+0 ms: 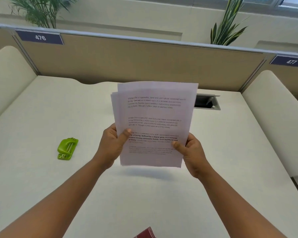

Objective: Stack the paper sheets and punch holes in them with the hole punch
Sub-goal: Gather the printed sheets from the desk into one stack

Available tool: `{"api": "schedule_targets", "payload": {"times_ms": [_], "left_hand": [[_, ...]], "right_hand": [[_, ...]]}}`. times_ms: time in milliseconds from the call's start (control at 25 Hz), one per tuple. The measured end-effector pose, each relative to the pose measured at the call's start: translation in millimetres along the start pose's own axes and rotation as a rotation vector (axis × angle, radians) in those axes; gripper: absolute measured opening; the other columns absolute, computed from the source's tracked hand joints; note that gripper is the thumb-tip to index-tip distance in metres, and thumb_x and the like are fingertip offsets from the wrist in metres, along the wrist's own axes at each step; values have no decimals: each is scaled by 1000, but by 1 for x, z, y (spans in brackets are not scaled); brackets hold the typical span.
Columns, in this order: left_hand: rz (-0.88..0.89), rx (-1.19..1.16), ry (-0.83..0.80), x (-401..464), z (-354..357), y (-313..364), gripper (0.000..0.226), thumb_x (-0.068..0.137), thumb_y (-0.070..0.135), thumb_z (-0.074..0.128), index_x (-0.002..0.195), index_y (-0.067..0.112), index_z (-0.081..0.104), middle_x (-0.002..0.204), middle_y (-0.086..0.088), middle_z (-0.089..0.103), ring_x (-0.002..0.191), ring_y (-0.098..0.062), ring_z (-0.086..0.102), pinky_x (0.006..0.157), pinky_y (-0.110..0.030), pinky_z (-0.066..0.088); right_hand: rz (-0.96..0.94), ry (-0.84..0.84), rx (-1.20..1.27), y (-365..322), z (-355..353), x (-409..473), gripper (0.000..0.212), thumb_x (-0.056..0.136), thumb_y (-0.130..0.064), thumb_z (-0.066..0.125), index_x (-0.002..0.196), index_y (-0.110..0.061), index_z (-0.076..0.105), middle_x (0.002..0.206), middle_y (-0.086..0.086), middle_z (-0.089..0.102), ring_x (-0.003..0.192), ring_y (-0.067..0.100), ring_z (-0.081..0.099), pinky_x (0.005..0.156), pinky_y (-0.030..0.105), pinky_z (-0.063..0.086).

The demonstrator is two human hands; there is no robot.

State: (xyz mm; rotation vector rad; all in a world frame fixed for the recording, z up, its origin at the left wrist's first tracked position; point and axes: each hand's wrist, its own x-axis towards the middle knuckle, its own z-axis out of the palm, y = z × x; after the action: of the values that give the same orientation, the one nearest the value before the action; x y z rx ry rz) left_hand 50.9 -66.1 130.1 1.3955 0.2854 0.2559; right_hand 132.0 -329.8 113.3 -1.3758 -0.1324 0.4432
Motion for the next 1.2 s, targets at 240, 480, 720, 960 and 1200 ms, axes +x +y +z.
{"api": "schedule_targets", "payload": {"times_ms": [240, 480, 720, 960, 1200], "left_hand": [[-64, 73, 7, -6, -1, -17, 24, 100, 12, 63, 112, 29, 74, 112, 3, 79, 101, -18, 73, 80, -26, 59], [-128, 83, 0, -14, 2, -27, 45, 93, -1, 54, 101, 36, 78, 105, 5, 80, 93, -9, 74, 73, -18, 57], [-138, 81, 15, -17, 2, -35, 53, 94, -11, 50, 98, 35, 78, 102, 8, 80, 92, -9, 73, 74, -18, 57], [-124, 111, 2, -20, 1, -34, 46, 82, 5, 52, 98, 40, 79, 104, 7, 80, 92, -9, 73, 74, -18, 57], [-124, 122, -7, -20, 1, -33, 47, 78, 6, 51, 97, 37, 80, 104, 4, 81, 93, -13, 75, 74, -21, 58]], "right_hand": [[26, -17, -143, 8, 1, -8, 36, 91, 4, 70, 116, -22, 73, 116, 2, 79, 107, 20, 75, 83, 26, 60], [25, -24, -250, 13, 10, -15, 45, 90, -2, 68, 101, -45, 78, 109, -9, 80, 100, 11, 75, 78, 21, 61], [26, -61, -294, 13, 11, -16, 51, 91, 0, 67, 98, -50, 77, 107, -12, 80, 99, 9, 74, 82, 24, 61], [-20, -63, -297, 10, 14, -19, 40, 85, -12, 70, 104, -47, 77, 112, -10, 80, 103, 12, 75, 83, 26, 62], [13, -61, -309, 12, 16, -20, 40, 84, -14, 63, 100, -47, 78, 109, -9, 80, 101, 13, 75, 88, 31, 62]]}}
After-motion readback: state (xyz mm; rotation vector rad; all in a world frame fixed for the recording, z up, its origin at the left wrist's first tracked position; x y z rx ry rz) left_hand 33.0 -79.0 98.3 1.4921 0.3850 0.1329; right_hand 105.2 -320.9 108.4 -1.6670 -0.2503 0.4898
